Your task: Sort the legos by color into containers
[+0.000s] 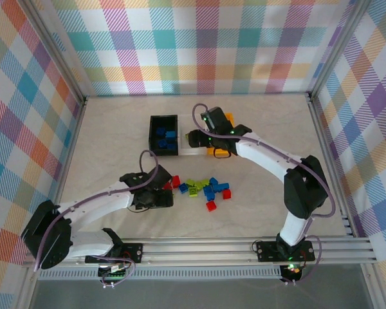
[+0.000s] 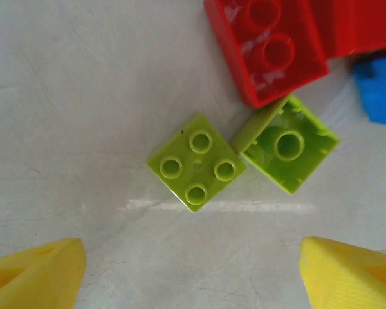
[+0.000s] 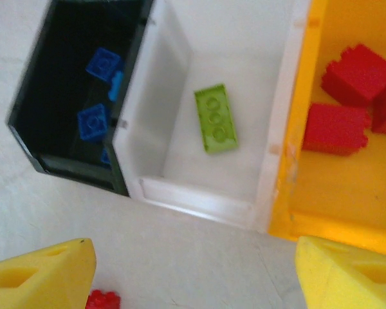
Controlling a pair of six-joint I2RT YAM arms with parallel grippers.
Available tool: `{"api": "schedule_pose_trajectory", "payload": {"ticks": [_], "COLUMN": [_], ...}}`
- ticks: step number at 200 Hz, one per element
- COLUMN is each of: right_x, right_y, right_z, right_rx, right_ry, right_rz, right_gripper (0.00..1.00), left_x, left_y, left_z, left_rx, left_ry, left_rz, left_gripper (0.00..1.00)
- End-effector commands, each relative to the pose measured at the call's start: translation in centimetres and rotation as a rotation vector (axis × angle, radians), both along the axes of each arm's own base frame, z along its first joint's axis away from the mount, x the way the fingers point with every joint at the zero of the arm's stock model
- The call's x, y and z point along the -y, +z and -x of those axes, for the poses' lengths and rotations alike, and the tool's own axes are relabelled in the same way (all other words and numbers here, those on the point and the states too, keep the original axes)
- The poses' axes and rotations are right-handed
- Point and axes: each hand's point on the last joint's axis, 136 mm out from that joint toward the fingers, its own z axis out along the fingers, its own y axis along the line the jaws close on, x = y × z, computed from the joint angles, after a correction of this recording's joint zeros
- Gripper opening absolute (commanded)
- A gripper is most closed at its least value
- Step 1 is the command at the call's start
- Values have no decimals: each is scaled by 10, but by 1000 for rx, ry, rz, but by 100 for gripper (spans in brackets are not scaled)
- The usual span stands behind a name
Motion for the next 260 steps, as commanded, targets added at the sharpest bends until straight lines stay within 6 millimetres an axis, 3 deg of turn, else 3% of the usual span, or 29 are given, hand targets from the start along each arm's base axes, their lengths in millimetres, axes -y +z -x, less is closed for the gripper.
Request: {"api": "schedule_pose_trajectory", "payload": {"ticks": [1, 28, 55, 122, 195, 222, 260], "right_x": [4, 8, 10, 17, 24, 26, 35], "right_y": [4, 2, 5, 11, 13, 13, 15], "right_z": [4, 7, 8, 11, 9, 10, 19], "right_rx": [20, 18, 24, 47, 59, 59, 56], "right_ry": [-27, -35, -44, -49, -71, -79, -91], "right_rz": [-22, -28, -30, -20, -13, -10, -7], "right_gripper": [81, 81, 81, 82, 83, 83, 83], "left_x": [-3, -9, 3, -9, -10, -11, -2], "left_y": [-8, -18, -24, -29, -28, -17, 27], "left_z": [10, 6, -7, -44, -31, -28, -43], "left_rx": [-52, -67, -60, -20, -28, -7, 88], "left_ry": [-28, -36, -49, -5, 16, 31, 38], "left_rz": [-50, -128, -123, -193, -128, -103, -42], "left_gripper": [85, 86, 86, 70, 46, 42, 41]}}
